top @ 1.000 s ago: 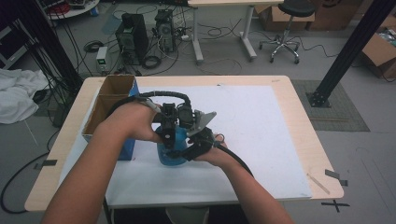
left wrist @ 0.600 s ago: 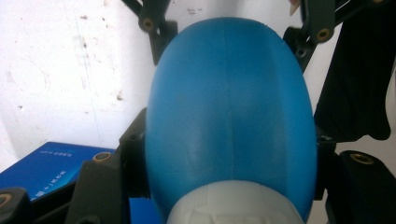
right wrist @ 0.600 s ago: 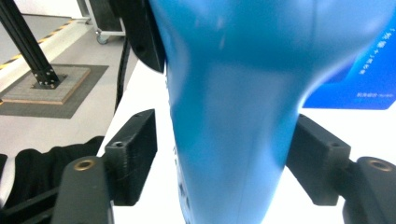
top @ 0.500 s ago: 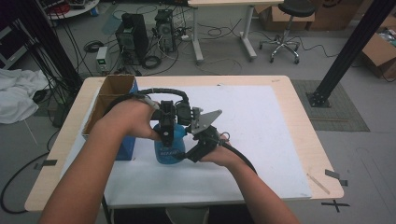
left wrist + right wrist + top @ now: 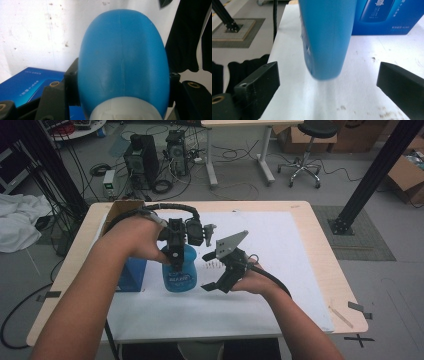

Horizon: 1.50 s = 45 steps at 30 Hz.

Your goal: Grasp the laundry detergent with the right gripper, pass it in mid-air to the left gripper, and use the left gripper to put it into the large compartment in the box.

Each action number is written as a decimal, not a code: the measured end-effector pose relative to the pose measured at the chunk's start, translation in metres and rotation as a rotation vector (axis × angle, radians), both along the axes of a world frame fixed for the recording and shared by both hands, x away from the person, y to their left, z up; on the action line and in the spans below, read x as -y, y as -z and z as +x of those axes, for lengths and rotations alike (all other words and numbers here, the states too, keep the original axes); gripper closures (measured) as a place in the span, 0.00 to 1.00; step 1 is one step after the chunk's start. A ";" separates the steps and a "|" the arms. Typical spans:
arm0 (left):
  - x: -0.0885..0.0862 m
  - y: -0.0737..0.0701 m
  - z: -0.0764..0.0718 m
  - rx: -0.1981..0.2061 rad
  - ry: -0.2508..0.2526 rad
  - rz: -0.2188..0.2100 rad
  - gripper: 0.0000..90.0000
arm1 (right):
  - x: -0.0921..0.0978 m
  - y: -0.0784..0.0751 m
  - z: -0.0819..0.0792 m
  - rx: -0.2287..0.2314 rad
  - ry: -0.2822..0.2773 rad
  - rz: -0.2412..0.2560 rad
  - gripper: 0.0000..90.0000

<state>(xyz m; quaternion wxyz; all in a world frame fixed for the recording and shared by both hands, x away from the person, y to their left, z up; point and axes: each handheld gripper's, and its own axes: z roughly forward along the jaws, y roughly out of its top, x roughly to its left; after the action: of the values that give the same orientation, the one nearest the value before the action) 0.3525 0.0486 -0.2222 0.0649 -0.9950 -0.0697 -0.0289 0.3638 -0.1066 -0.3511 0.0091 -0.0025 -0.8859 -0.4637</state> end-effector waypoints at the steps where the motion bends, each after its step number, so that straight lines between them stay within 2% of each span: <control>1: -0.001 -0.002 0.000 0.004 -0.007 -0.004 0.43 | 0.002 -0.001 0.000 0.006 0.002 -0.007 0.03; 2: -0.001 -0.002 0.000 0.004 -0.007 -0.004 0.43 | 0.002 -0.001 0.000 0.006 0.002 -0.007 0.03; 4: -0.002 -0.005 0.000 0.005 -0.019 -0.006 0.43 | 0.006 -0.006 0.001 0.003 0.002 -0.044 0.00; 6: -0.003 -0.009 0.001 0.008 -0.020 -0.004 0.43 | 0.008 -0.008 0.002 -0.013 -0.007 -0.089 0.00; 10: -0.010 -0.018 0.004 0.003 -0.048 -0.011 0.43 | 0.012 -0.014 0.001 -0.003 -0.019 -0.199 0.00; 11: -0.010 -0.018 0.004 0.003 -0.048 -0.011 0.43 | 0.012 -0.014 0.001 -0.003 -0.019 -0.199 0.00; 12: -0.013 -0.023 0.005 -0.001 -0.065 -0.011 0.43 | 0.016 -0.020 0.000 0.012 -0.020 -0.247 0.00; 14: -0.017 -0.028 0.008 -0.008 -0.101 -0.011 0.43 | 0.021 -0.025 0.000 0.012 -0.021 -0.278 0.00; 17: -0.021 -0.034 0.010 -0.009 -0.123 -0.016 0.43 | 0.027 -0.029 0.000 0.020 -0.018 -0.308 0.00; 18: -0.025 -0.040 0.013 -0.006 -0.154 -0.023 0.43 | 0.033 -0.033 0.000 0.023 -0.015 -0.342 0.00; 19: -0.025 -0.040 0.013 -0.006 -0.154 -0.023 0.43 | 0.033 -0.033 0.000 0.023 -0.015 -0.342 0.00; 20: -0.029 -0.045 0.016 -0.004 -0.181 -0.030 0.43 | 0.039 -0.036 0.000 0.022 -0.016 -0.377 0.00; 21: -0.029 -0.045 0.016 -0.004 -0.181 -0.030 0.43 | 0.039 -0.036 0.000 0.022 -0.016 -0.377 0.00; 24: -0.036 -0.055 0.023 -0.015 -0.285 -0.038 0.43 | 0.047 -0.040 -0.001 0.030 -0.027 -0.442 0.00; 25: -0.036 -0.055 0.023 -0.015 -0.285 -0.038 0.43 | 0.047 -0.040 -0.001 0.030 -0.027 -0.442 0.00; 26: -0.041 -0.058 0.027 -0.032 -0.345 -0.040 0.43 | 0.050 -0.041 -0.001 0.027 -0.027 -0.489 0.00; 27: -0.041 -0.058 0.027 -0.032 -0.345 -0.040 0.43 | 0.050 -0.041 -0.001 0.027 -0.027 -0.489 0.00; 28: -0.044 -0.062 0.029 -0.035 -0.372 -0.043 0.43 | 0.054 -0.042 -0.001 0.028 -0.029 -0.522 0.00; 32: -0.049 -0.069 0.033 -0.009 -0.440 -0.042 0.42 | 0.059 -0.046 -0.003 0.035 -0.039 -0.555 0.00; 33: -0.049 -0.069 0.033 -0.009 -0.440 -0.042 0.43 | 0.059 -0.046 -0.003 0.035 -0.039 -0.555 0.00; 34: -0.052 -0.074 0.035 0.004 -0.488 -0.047 0.42 | 0.062 -0.048 -0.002 0.035 -0.038 -0.572 0.00; 35: -0.052 -0.074 0.035 0.004 -0.488 -0.047 0.42 | 0.062 -0.048 -0.002 0.035 -0.038 -0.572 0.00; 37: -0.056 -0.079 0.037 0.009 -0.535 -0.055 0.42 | 0.065 -0.050 -0.001 0.041 -0.038 -0.587 0.00; 38: -0.060 -0.084 0.040 0.007 -0.577 -0.063 0.42 | 0.065 -0.051 -0.001 0.042 -0.038 -0.592 0.00; 39: -0.060 -0.084 0.040 0.007 -0.577 -0.063 0.42 | 0.065 -0.051 -0.001 0.042 -0.038 -0.592 0.00; 40: -0.064 -0.088 0.042 0.002 -0.631 -0.072 0.42 | 0.066 -0.052 -0.001 0.047 -0.040 -0.603 0.00; 41: -0.064 -0.088 0.042 0.002 -0.631 -0.072 0.42 | 0.066 -0.052 -0.001 0.047 -0.040 -0.603 0.00; 43: -0.068 -0.092 0.044 0.004 -0.679 -0.074 0.42 | 0.066 -0.054 -0.001 0.050 -0.045 -0.606 0.00; 44: -0.071 -0.097 0.044 0.017 -0.723 -0.072 0.42 | 0.065 -0.054 -0.001 0.055 -0.049 -0.611 0.00; 45: -0.071 -0.097 0.044 0.017 -0.723 -0.072 0.42 | 0.065 -0.054 -0.001 0.053 -0.053 -0.616 0.00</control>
<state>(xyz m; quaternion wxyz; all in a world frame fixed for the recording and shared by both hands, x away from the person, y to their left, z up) 0.3966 0.1192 -0.1256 0.0351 -0.9075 -0.4185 -0.0099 0.3629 -0.1716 -0.2967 -0.0032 0.0301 -0.9845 -0.1730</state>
